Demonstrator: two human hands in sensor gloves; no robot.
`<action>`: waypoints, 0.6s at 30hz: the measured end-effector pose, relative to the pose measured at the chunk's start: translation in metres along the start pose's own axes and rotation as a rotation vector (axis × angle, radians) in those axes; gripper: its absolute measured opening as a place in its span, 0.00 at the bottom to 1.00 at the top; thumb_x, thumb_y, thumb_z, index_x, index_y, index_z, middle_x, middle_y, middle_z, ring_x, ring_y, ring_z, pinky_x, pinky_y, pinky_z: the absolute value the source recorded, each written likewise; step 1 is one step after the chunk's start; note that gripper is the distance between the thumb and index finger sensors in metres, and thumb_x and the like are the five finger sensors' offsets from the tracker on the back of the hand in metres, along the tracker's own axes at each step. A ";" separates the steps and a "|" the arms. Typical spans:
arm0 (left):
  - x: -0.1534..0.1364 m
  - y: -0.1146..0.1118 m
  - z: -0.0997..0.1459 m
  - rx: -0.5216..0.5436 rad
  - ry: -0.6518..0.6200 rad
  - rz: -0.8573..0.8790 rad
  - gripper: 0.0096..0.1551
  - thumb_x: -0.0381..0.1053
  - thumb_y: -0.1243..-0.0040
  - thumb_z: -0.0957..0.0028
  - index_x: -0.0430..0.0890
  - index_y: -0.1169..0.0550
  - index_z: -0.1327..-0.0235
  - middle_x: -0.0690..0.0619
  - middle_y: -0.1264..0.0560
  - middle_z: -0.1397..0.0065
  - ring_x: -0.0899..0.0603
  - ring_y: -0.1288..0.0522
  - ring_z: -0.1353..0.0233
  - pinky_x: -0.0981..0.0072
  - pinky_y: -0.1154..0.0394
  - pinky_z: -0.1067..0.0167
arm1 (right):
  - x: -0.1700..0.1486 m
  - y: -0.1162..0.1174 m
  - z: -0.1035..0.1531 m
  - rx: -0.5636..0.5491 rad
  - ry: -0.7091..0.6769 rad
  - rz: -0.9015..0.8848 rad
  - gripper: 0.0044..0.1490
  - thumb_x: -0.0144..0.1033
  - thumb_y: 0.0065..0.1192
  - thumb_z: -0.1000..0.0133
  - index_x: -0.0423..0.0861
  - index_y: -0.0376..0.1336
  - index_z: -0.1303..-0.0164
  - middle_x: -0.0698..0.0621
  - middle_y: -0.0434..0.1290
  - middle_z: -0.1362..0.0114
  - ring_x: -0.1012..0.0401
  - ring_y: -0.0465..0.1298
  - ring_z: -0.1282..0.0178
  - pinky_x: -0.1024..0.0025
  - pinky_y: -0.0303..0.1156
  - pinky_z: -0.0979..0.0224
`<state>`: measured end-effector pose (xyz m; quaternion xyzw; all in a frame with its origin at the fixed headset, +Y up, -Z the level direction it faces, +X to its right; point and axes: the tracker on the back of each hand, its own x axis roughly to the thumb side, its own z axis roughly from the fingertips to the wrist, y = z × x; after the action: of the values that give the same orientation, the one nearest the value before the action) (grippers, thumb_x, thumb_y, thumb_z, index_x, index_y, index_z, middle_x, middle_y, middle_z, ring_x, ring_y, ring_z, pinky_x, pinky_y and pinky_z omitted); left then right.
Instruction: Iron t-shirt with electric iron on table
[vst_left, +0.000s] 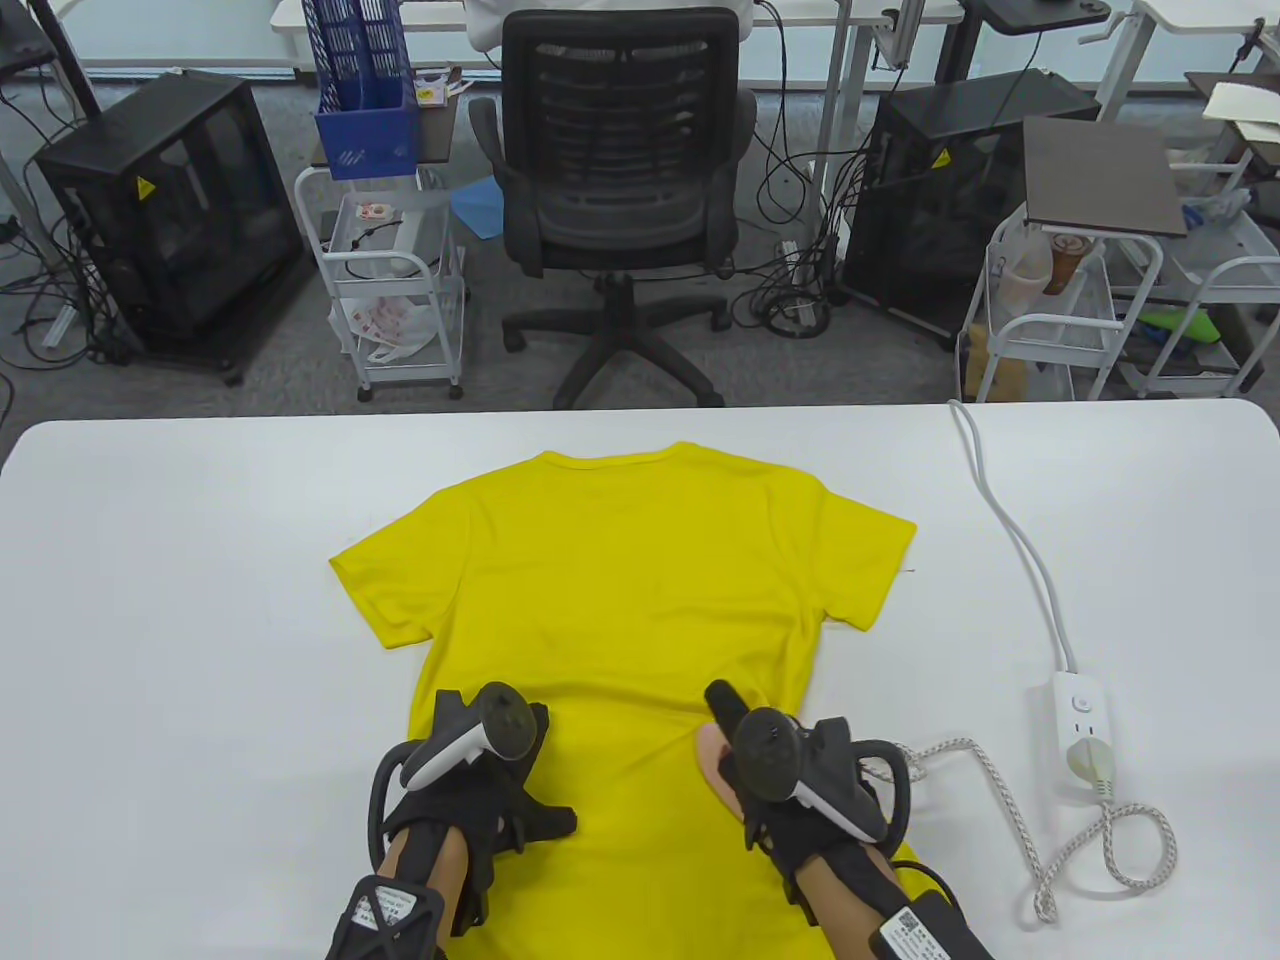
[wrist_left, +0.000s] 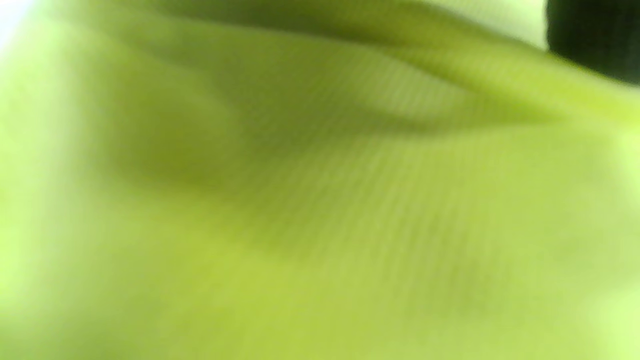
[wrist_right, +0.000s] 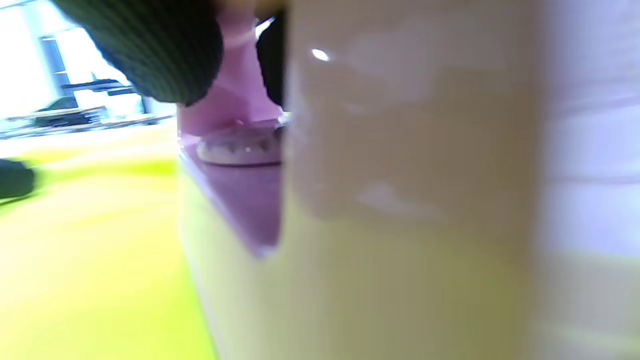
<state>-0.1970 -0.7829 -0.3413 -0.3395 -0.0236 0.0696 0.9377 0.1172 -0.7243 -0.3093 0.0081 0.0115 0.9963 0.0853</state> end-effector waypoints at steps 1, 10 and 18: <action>0.001 0.001 0.000 -0.005 -0.008 0.000 0.68 0.80 0.36 0.64 0.69 0.64 0.25 0.55 0.73 0.18 0.31 0.74 0.18 0.21 0.60 0.28 | -0.005 -0.001 -0.003 -0.003 0.022 -0.013 0.44 0.53 0.68 0.50 0.72 0.49 0.27 0.46 0.77 0.47 0.57 0.81 0.68 0.54 0.78 0.58; -0.004 0.008 -0.004 0.089 0.065 0.011 0.61 0.80 0.43 0.60 0.66 0.61 0.23 0.55 0.70 0.17 0.33 0.73 0.17 0.24 0.59 0.26 | 0.099 -0.031 -0.020 0.075 -0.104 -0.097 0.43 0.53 0.64 0.49 0.73 0.45 0.27 0.45 0.75 0.45 0.56 0.81 0.66 0.54 0.77 0.56; -0.008 0.006 -0.004 0.049 0.053 0.025 0.64 0.80 0.39 0.63 0.67 0.60 0.24 0.52 0.69 0.17 0.31 0.71 0.16 0.23 0.59 0.26 | 0.176 0.021 -0.058 0.048 -0.086 0.116 0.43 0.55 0.63 0.49 0.77 0.44 0.30 0.46 0.75 0.45 0.58 0.82 0.66 0.56 0.79 0.57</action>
<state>-0.2050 -0.7820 -0.3484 -0.3183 0.0072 0.0727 0.9452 -0.0603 -0.7164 -0.3640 0.0537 0.0314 0.9977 0.0278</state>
